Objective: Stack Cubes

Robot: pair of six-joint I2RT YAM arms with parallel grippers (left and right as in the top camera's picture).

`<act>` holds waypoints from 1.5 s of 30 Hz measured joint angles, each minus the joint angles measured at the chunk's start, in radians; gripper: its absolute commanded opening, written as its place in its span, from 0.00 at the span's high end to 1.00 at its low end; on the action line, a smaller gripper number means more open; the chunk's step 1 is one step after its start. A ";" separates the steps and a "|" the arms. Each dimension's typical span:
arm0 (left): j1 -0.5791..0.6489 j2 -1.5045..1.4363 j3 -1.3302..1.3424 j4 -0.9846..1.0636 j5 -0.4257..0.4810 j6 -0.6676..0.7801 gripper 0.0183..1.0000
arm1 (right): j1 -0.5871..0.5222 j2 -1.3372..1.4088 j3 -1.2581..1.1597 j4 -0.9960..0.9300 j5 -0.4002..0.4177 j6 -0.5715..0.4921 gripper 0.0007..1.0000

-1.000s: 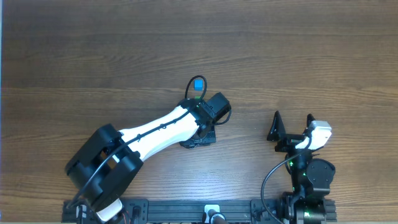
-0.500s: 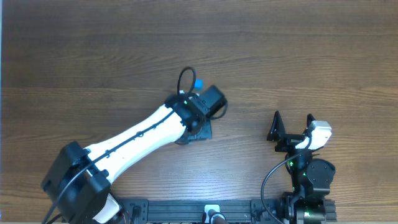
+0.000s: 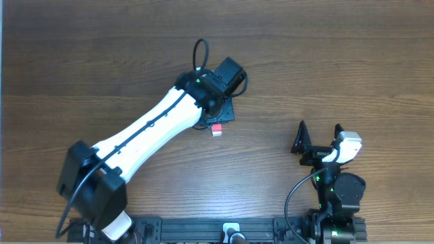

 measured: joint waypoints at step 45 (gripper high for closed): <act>0.028 0.089 0.004 -0.031 0.103 0.081 0.98 | 0.000 0.000 0.000 0.000 0.000 -0.001 0.01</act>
